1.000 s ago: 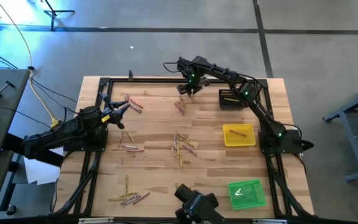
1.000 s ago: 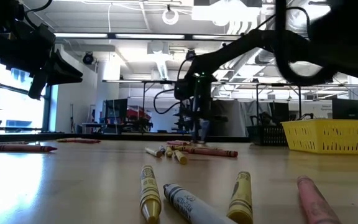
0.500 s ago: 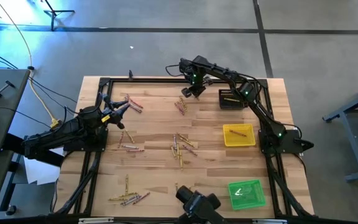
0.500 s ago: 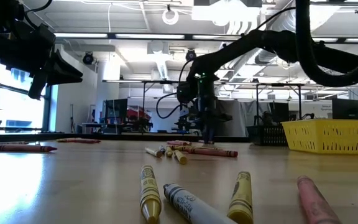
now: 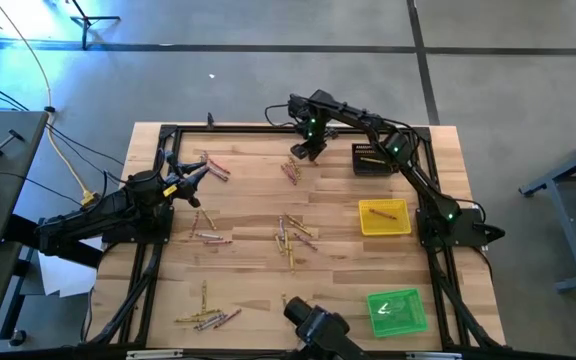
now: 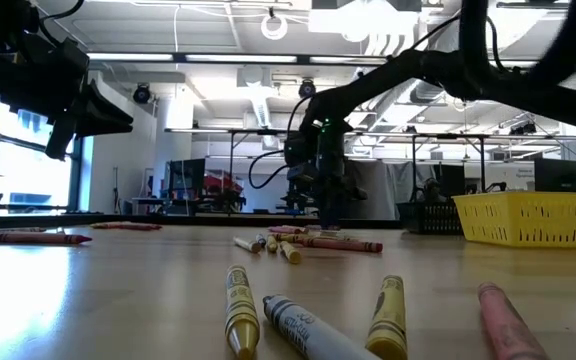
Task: Sort crayons
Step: Put the red crayon into the yellow bin
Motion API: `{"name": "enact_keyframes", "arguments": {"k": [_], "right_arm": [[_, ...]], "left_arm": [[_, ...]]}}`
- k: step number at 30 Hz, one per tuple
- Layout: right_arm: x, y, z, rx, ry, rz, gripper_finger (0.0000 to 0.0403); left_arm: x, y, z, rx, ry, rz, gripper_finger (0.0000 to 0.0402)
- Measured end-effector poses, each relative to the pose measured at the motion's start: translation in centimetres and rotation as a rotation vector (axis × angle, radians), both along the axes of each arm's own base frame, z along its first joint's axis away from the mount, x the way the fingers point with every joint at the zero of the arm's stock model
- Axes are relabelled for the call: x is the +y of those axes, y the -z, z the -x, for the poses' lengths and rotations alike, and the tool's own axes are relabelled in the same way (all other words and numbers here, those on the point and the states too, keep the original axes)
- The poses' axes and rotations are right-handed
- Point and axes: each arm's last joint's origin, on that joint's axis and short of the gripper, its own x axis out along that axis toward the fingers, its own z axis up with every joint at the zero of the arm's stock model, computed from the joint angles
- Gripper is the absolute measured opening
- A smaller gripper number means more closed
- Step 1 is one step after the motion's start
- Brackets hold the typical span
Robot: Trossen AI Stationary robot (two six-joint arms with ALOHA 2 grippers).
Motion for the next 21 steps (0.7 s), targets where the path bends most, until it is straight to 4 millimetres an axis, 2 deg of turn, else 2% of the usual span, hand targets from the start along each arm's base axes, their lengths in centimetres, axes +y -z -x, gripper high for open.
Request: {"name": "enact_keyframes", "arguments": {"k": [6, 8, 13, 21], "right_arm": [[0.3, -1.4, 0.4, -0.014, -0.045, -0.018, 0.0005], [0.7, -2.6, 0.7, -0.014, -0.070, -0.023, 0.0005], [2.4, -6.7, 1.2, -0.049, -0.157, 0.000, 0.0005], [6.4, -14.8, 2.2, -0.207, -0.285, 0.128, 0.0012]], "left_arm": [[0.0, 0.0, 0.0, 0.000, 0.000, 0.000, 0.0077], [0.0, 0.0, 0.0, 0.000, 0.000, 0.000, 0.0077], [0.0, 0.0, 0.0, -0.001, 0.000, 0.000, 0.0077], [0.0, 0.0, 0.0, 0.000, -0.001, 0.000, 0.0077]]}}
